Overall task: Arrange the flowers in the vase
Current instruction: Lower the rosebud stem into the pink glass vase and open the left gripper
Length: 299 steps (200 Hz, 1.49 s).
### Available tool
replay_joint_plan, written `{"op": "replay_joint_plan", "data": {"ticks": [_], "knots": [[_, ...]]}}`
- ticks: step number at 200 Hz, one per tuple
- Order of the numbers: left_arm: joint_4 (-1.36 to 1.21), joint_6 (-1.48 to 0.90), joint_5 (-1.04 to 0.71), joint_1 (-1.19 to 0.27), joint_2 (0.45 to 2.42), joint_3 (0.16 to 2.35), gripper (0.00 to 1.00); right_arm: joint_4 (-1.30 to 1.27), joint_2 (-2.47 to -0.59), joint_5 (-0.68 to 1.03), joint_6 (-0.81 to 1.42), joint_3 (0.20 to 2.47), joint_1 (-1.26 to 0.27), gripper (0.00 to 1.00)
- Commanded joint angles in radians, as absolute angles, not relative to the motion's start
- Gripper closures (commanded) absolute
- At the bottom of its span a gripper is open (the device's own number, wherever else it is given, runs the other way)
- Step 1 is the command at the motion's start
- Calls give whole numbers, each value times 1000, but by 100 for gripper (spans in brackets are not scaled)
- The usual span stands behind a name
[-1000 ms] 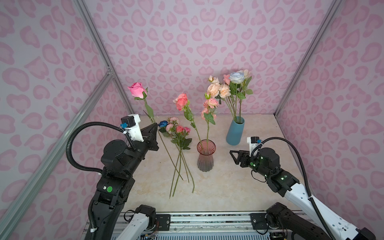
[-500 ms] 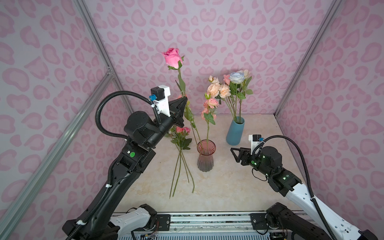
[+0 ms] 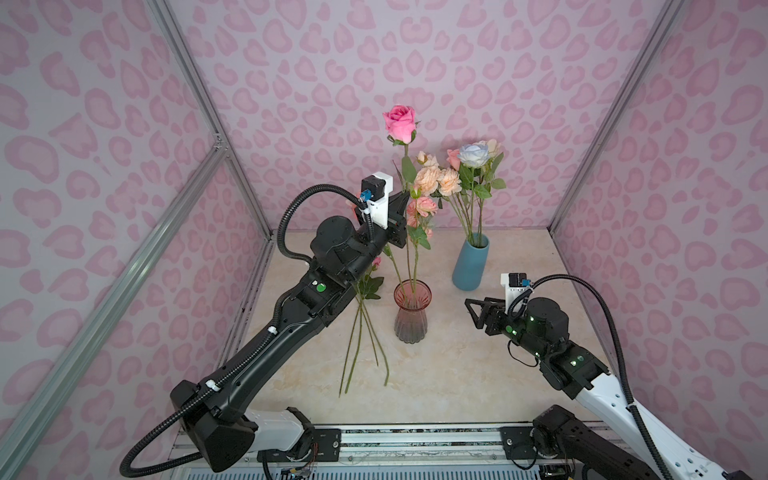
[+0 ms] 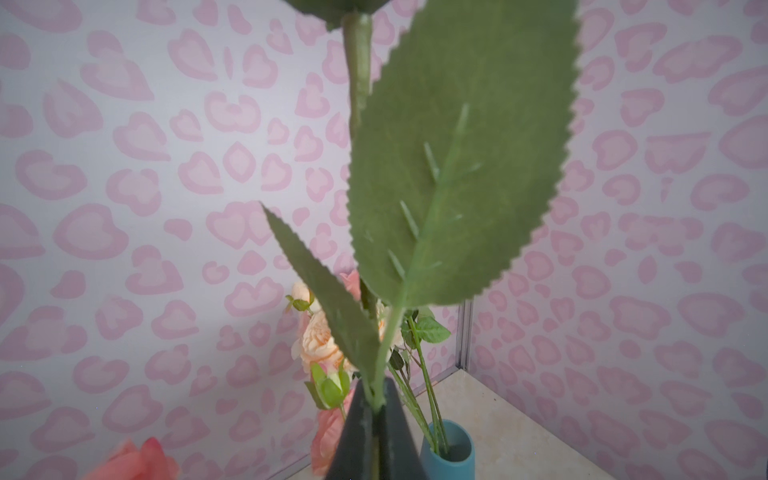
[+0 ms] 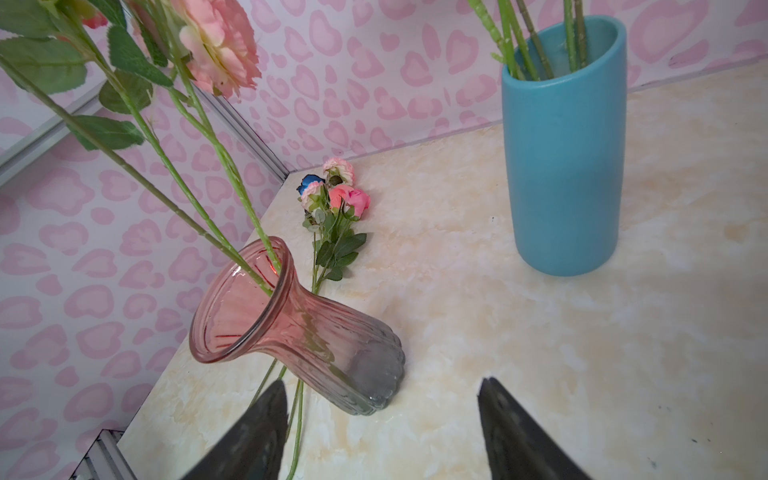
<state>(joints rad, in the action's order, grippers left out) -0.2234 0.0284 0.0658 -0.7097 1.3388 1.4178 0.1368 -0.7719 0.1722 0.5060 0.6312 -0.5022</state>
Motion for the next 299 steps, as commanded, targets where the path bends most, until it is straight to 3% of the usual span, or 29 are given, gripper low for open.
{"op": "replay_joint_plan", "data": {"ticks": [1, 42, 80, 107, 125, 146, 204, 240, 257, 299], "knots": [[-269, 74, 101, -736, 1333, 1365, 97, 146, -766, 158, 490, 623, -502, 27], [-261, 87, 156, -798, 1296, 1225, 96, 140, -765, 164, 503, 610, -503, 26], [-251, 71, 179, -832, 1268, 1141, 89, 138, -769, 169, 518, 606, -503, 26], [-233, 60, 175, -840, 1264, 1124, 76, 134, -772, 172, 531, 608, -504, 26], [-211, 58, 178, -846, 1260, 1129, 59, 138, -773, 177, 536, 613, -504, 26], [-196, 45, 180, -850, 1242, 1123, 49, 140, -767, 170, 541, 612, -504, 26], [-150, 12, 237, -854, 1169, 1071, 45, 143, -778, 176, 542, 625, -505, 26], [-57, 14, 265, -853, 1237, 1129, 43, 126, -809, 196, 539, 638, -506, 25], [-29, 8, 270, -852, 1257, 1131, 36, 129, -812, 202, 538, 644, -510, 24], [7, -6, 243, -851, 1245, 1097, 34, 144, -802, 186, 522, 644, -511, 23]]}}
